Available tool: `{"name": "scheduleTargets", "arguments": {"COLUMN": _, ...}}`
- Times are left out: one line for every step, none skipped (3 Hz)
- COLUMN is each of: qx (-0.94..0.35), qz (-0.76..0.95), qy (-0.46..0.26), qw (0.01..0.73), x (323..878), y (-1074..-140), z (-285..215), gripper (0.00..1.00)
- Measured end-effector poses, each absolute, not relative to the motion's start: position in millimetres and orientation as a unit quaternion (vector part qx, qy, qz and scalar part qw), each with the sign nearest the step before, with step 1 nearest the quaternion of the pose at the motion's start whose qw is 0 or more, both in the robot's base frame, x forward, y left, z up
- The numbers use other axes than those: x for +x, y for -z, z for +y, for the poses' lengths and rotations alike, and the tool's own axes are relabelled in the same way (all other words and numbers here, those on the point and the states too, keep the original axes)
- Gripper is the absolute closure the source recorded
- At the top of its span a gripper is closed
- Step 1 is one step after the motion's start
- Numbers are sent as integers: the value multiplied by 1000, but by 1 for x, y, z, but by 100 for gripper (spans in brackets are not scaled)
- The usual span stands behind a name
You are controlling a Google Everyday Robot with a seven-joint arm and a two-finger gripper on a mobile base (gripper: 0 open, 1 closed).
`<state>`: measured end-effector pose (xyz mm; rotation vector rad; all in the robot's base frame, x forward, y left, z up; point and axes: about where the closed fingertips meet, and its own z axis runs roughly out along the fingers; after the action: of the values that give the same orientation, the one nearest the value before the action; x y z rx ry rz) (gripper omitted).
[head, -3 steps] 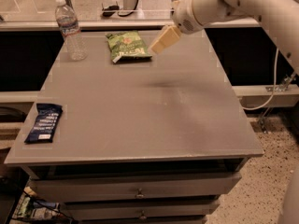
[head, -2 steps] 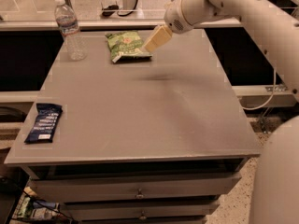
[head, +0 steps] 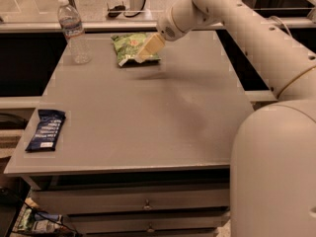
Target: Move green jalapeno chip bag near rxbar blueberry
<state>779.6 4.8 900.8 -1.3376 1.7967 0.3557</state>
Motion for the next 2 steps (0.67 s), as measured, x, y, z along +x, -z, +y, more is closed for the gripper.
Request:
{"name": "scheduleTargets", "arguments": {"qx": -541, "qz": 718, "qy": -156, "qw": 409, "x": 787, "y": -887, "z": 24, "gripper": 0}}
{"name": "scheduleTargets", "arguments": {"qx": -542, "qz": 718, "qy": -155, "qw": 408, "x": 787, "y": -887, "z": 24, "gripper": 0}}
